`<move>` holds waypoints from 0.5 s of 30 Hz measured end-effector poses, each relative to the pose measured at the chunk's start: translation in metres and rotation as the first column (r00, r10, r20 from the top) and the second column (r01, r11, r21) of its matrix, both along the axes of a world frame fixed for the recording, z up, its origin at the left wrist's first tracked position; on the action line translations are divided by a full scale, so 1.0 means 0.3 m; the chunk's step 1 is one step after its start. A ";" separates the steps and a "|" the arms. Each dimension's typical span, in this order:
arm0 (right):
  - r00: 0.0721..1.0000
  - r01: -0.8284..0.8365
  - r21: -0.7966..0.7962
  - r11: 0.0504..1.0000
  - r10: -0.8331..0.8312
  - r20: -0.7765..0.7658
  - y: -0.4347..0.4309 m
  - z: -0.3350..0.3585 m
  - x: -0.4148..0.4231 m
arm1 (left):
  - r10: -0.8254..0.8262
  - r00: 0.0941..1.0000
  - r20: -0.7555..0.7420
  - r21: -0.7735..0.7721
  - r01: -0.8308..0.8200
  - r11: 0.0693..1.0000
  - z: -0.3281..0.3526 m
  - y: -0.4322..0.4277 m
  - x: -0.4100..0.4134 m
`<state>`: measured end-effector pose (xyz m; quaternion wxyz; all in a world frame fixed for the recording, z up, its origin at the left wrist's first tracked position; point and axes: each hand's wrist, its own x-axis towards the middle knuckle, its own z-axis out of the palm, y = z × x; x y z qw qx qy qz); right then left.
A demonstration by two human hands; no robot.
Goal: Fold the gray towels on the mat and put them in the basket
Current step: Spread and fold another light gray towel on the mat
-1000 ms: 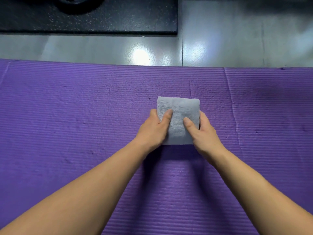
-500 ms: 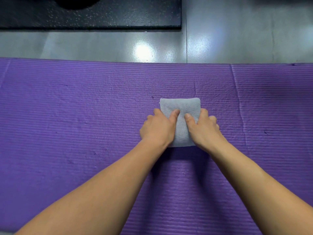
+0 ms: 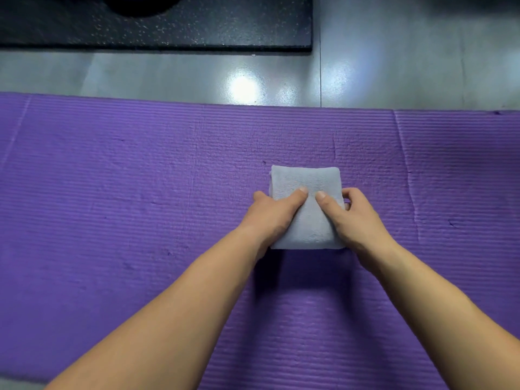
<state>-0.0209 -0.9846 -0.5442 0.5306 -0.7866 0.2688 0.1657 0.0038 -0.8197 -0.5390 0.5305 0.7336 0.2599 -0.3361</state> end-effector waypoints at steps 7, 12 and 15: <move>0.987 -0.111 -0.058 0.992 0.117 0.107 0.053 0.150 -0.166 | 0.128 0.974 0.184 -0.152 -0.101 0.983 0.102 0.044 -0.113; 0.968 -0.173 -0.121 0.978 0.191 0.162 0.138 0.405 -0.266 | 0.235 0.947 0.217 -0.177 -0.198 0.964 0.329 0.123 -0.235; 0.959 -0.223 -0.105 0.969 0.238 0.155 0.222 0.594 -0.297 | 0.308 0.929 0.203 -0.180 -0.274 0.945 0.501 0.211 -0.304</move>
